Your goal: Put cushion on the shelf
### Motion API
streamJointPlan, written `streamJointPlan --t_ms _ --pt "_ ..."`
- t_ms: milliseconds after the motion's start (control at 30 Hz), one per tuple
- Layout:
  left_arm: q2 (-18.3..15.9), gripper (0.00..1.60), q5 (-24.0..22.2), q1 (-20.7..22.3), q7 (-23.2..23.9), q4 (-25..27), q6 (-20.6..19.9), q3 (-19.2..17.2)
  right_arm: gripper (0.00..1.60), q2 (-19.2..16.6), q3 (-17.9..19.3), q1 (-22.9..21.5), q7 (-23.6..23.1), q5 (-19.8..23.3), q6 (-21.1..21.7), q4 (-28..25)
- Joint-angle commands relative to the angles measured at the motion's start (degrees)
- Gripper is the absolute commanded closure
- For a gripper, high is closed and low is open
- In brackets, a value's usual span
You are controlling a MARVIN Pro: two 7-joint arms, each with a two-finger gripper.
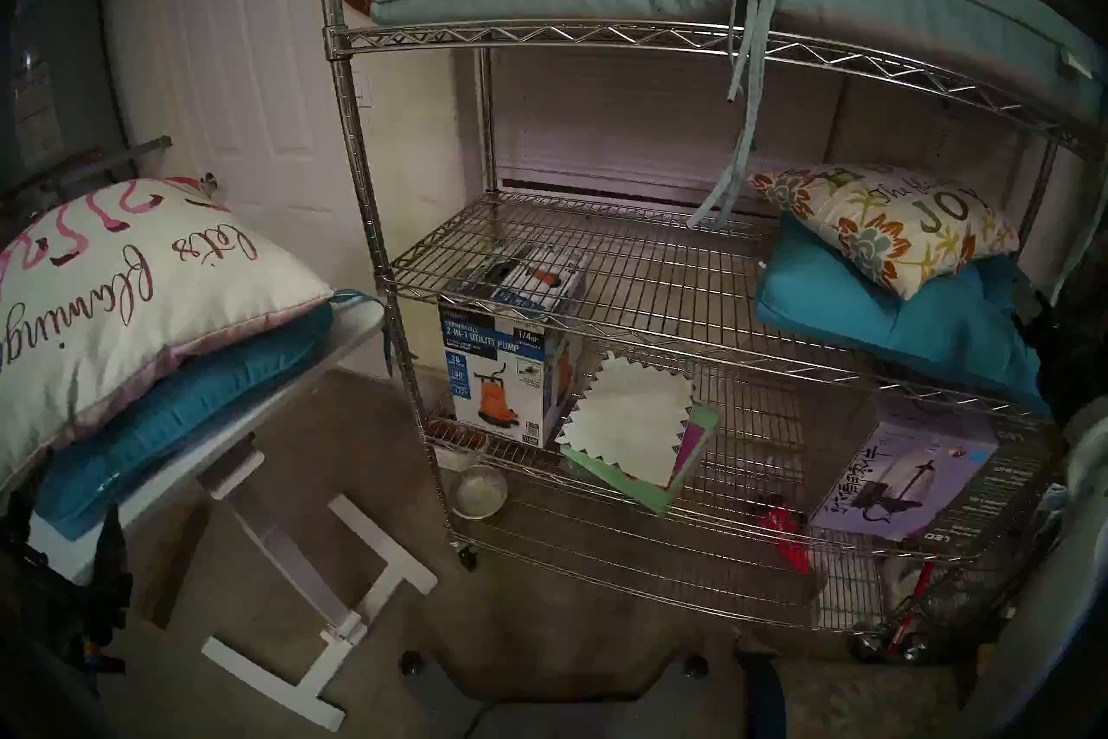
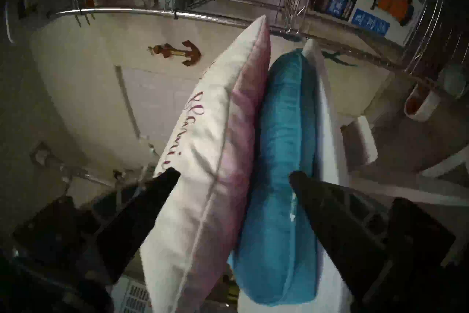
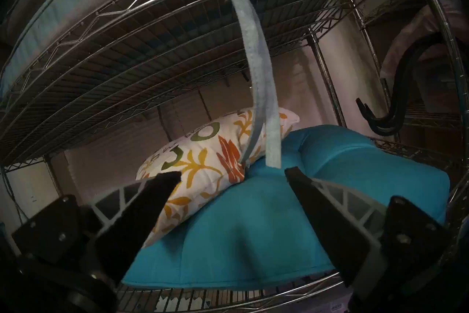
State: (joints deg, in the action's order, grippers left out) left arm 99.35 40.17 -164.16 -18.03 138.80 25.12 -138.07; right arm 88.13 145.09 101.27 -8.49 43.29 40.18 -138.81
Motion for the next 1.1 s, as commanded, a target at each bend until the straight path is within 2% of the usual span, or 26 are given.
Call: streamJointPlan --t_ms 0,400,533,1067 --pt "2.07 0.00 -0.17 -0.84 -3.59 1.20 0.86 -6.91 0.00 -0.10 -0.14 -0.14 -0.06 0.01 -0.10 -1.19" --pt "5.22 0.00 -1.08 -0.84 -7.21 1.20 3.42 -18.36 0.00 0.02 -0.12 -0.07 -0.06 -0.03 -0.05 -1.19" --pt "6.46 0.00 -1.65 -0.84 -7.07 1.20 5.36 -19.27 0.00 0.02 -0.13 -0.07 -0.06 -0.04 -0.05 -1.19" --pt "11.73 0.00 -2.28 -0.84 -3.96 1.20 12.69 -17.14 0.00 0.04 -0.20 -0.10 -0.04 -0.09 -0.08 -1.19"
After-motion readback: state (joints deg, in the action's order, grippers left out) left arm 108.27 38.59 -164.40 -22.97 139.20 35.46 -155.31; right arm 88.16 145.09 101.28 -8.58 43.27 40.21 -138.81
